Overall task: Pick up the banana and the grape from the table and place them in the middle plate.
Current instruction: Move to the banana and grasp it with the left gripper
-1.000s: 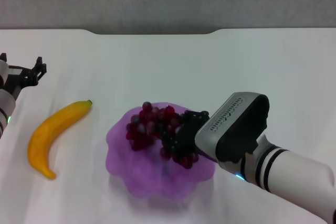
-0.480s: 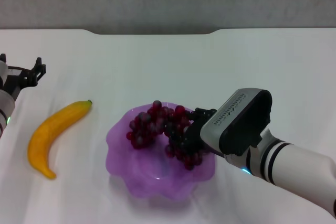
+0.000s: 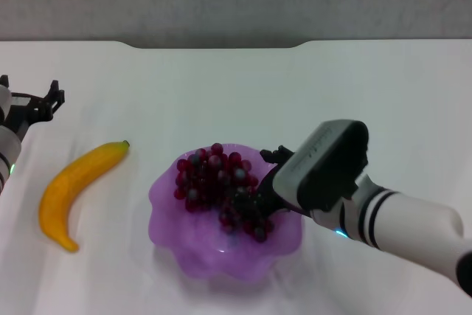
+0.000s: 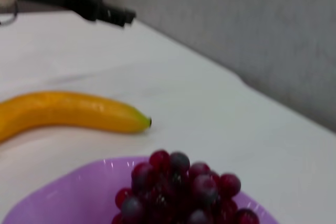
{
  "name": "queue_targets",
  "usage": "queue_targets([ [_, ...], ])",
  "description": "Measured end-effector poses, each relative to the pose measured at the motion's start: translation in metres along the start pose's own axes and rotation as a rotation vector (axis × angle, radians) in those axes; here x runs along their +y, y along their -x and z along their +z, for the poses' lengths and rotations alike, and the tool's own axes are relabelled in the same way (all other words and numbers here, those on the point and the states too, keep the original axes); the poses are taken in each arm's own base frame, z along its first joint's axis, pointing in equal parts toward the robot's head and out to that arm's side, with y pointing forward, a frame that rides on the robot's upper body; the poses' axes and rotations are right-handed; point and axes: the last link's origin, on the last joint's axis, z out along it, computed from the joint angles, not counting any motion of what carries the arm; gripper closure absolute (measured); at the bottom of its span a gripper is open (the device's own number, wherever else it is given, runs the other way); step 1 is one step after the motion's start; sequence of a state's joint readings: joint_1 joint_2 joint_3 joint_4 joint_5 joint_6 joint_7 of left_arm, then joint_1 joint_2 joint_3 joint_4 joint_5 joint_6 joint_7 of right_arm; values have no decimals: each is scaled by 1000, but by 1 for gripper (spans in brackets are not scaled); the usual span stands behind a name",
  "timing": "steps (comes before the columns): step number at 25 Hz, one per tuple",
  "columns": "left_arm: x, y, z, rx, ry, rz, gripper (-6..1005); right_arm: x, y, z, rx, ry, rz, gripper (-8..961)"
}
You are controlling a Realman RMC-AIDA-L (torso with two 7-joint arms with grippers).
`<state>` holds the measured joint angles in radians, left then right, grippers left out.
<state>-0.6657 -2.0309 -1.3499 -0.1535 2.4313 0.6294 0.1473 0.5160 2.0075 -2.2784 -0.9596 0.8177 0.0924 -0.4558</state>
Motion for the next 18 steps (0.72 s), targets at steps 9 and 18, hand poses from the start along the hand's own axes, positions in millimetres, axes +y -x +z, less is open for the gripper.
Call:
queue_targets([
  [9,-1,1,-1,-3,-2,1,108,-6,0,-3,-61,-47,59,55],
  [18,-3,5,-3,-7,-8,0,109,-44,-6,-39,-313,-321,194,48],
])
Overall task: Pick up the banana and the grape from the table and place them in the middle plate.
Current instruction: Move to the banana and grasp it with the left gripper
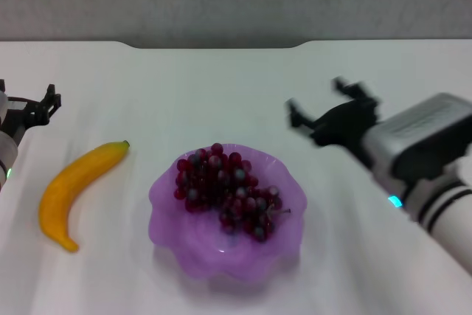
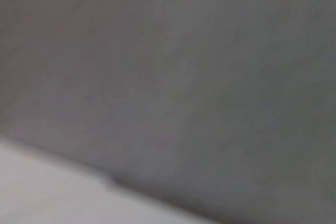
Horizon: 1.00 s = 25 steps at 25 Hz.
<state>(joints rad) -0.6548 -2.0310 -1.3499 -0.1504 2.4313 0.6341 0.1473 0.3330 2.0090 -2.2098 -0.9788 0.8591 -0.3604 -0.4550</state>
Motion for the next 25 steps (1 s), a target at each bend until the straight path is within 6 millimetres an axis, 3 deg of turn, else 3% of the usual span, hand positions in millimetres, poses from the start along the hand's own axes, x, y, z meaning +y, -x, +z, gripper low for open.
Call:
queue_targets([
  [6,0,0,0,0,0,0,108,-46,1,-16,-167,-220,-4,48],
  [13,2,-1,0,12,0,-17,108,-79,-11,-23,-215,-340,149,49],
  [21,8,-4,1,9,14,-36,108,-129,-45,-57,-289,-487,414,49],
  [25,22,-12,3,1,62,-67,109,-139,-60,-65,-240,-519,401,49],
])
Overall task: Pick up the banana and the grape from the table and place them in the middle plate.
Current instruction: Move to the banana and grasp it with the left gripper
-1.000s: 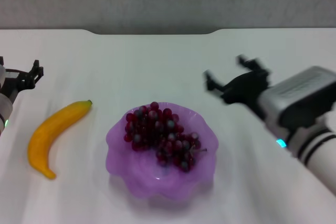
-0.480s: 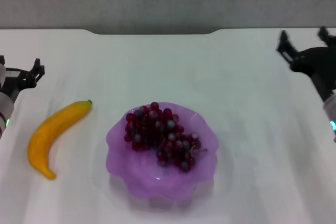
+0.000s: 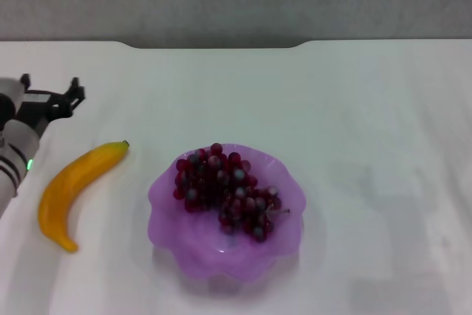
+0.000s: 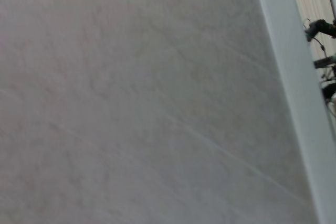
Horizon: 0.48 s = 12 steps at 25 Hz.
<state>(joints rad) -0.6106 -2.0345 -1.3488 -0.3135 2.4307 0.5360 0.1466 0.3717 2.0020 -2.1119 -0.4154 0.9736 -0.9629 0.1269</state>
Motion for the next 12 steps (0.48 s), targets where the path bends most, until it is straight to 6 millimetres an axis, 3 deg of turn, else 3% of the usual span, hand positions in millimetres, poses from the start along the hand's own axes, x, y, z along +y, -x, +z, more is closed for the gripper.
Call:
queue_targets([
  [5,13,-26,-4,-15,84,-5,109,-10,-5,-5,21,-19,-33,49],
  [12,-6,-59,-5,-166,140,82,108,-14,-7,-5,37,-26,-69,49],
])
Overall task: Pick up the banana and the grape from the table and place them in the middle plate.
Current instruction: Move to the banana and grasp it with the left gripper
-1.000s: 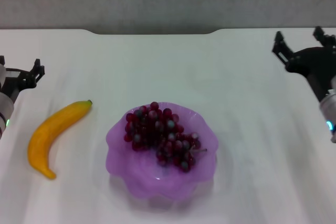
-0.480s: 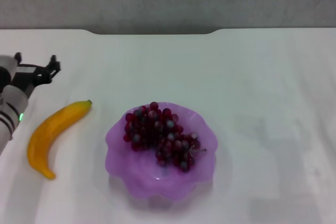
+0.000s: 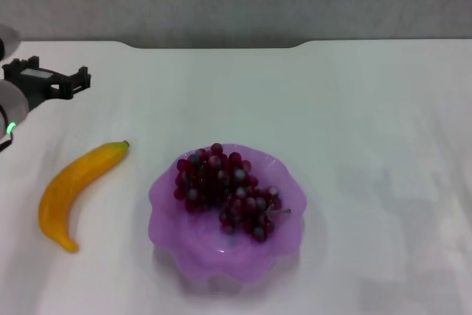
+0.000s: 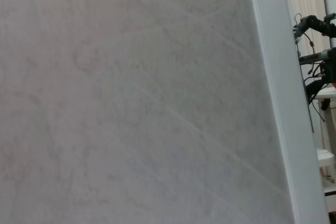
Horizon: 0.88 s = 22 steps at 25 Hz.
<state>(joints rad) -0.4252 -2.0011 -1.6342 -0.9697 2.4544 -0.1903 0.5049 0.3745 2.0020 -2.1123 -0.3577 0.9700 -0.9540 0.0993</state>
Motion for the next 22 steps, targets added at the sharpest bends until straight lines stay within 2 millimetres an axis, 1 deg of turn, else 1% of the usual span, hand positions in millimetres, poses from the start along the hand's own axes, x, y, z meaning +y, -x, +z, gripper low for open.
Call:
queue_targets([
  [2,-4,-2,-4,-55,29,17,108,-1,0,-1,2,-1,-17,49],
  [3,-6,-2,-10,-105,68,58,108,-1,-1,-1,2,0,-28,49],
  [4,-6,-2,-10,-105,68,58,108,-1,-1,-1,3,0,-37,50],
  [7,-5,0,-20,-161,128,138,109,-2,-3,-2,12,-5,-55,50],
  [11,-5,9,-29,-255,196,184,108,-2,-6,-3,31,-5,-55,50],
  [15,-10,27,-28,-353,181,183,108,1,-5,-2,30,2,-54,50],
  [19,-5,42,-23,-415,184,187,108,1,-5,-1,29,3,-53,50],
  [22,2,55,-15,-476,198,163,109,2,-5,-1,26,5,-51,50],
])
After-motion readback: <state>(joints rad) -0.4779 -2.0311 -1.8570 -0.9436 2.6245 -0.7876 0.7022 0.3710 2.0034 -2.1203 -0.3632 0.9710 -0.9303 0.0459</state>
